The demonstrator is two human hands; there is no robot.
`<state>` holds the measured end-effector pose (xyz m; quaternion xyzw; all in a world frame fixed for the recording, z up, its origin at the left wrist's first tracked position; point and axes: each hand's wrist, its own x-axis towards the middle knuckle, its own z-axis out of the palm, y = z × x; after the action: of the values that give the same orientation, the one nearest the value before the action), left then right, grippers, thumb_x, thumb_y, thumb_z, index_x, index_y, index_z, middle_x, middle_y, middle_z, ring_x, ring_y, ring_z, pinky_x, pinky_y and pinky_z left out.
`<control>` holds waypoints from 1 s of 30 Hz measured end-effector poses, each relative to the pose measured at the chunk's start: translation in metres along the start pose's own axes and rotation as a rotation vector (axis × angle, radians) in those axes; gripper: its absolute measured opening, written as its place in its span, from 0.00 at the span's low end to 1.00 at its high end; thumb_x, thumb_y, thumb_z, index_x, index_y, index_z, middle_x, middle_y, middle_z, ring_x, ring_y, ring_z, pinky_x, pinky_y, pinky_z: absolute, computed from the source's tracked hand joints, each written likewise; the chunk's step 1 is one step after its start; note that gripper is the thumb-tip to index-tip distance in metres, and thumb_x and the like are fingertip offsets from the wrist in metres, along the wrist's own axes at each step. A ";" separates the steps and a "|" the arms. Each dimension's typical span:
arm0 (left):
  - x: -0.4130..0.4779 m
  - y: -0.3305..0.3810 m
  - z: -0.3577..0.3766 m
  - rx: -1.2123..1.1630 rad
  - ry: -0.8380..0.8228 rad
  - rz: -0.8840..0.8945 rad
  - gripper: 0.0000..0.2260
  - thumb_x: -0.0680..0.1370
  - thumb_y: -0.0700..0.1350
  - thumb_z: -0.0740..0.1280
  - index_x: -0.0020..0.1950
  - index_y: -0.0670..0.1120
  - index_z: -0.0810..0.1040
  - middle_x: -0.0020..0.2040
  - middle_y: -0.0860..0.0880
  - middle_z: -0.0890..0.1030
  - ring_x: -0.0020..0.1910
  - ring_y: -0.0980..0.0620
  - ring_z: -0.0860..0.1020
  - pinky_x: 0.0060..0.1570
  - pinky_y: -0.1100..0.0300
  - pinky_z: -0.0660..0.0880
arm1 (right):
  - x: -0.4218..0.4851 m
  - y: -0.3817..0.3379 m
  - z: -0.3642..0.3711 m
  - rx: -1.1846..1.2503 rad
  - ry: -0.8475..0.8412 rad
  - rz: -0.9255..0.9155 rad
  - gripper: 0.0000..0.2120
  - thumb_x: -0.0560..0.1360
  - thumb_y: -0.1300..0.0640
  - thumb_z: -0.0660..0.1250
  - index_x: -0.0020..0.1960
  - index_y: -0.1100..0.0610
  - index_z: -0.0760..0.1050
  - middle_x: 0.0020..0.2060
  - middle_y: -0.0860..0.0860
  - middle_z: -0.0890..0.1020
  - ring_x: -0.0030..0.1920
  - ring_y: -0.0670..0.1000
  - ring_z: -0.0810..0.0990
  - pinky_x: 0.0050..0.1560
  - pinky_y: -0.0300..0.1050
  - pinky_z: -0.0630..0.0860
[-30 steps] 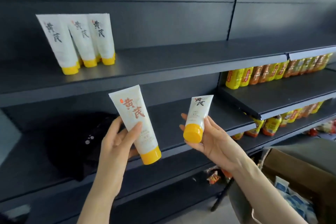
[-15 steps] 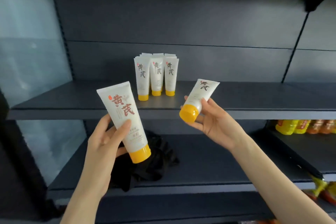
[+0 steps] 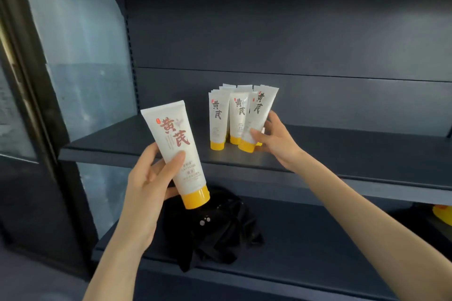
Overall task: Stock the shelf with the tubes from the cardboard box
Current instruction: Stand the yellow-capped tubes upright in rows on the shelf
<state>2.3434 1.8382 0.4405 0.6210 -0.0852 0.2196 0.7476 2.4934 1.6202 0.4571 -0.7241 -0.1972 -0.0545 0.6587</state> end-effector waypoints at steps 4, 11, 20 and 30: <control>0.011 -0.003 0.013 0.017 0.032 0.025 0.20 0.70 0.47 0.65 0.62 0.49 0.74 0.48 0.57 0.84 0.49 0.57 0.82 0.39 0.60 0.80 | 0.028 0.015 0.002 -0.185 -0.031 -0.052 0.29 0.77 0.66 0.64 0.73 0.52 0.58 0.61 0.48 0.74 0.61 0.46 0.73 0.59 0.41 0.74; 0.028 -0.011 0.029 0.043 0.085 0.035 0.19 0.69 0.47 0.66 0.60 0.52 0.75 0.48 0.58 0.84 0.48 0.58 0.82 0.37 0.61 0.80 | 0.053 0.043 0.006 -0.245 -0.089 -0.038 0.28 0.77 0.64 0.63 0.73 0.51 0.58 0.64 0.48 0.72 0.64 0.50 0.72 0.66 0.52 0.70; 0.061 -0.014 0.032 0.018 0.024 0.027 0.20 0.69 0.47 0.66 0.61 0.51 0.74 0.50 0.54 0.84 0.49 0.55 0.82 0.34 0.62 0.79 | 0.061 0.054 0.008 -0.254 -0.077 0.024 0.24 0.78 0.62 0.64 0.70 0.52 0.61 0.66 0.49 0.71 0.62 0.49 0.72 0.66 0.52 0.71; 0.077 -0.022 0.021 -0.012 -0.054 0.006 0.20 0.69 0.47 0.66 0.62 0.51 0.74 0.50 0.56 0.84 0.49 0.58 0.82 0.37 0.63 0.80 | 0.061 0.057 0.014 -0.212 0.093 0.029 0.14 0.76 0.62 0.66 0.60 0.55 0.70 0.53 0.45 0.76 0.58 0.50 0.77 0.53 0.45 0.79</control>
<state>2.4241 1.8326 0.4561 0.6219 -0.1083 0.2044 0.7482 2.5673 1.6436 0.4226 -0.7891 -0.1492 -0.0993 0.5876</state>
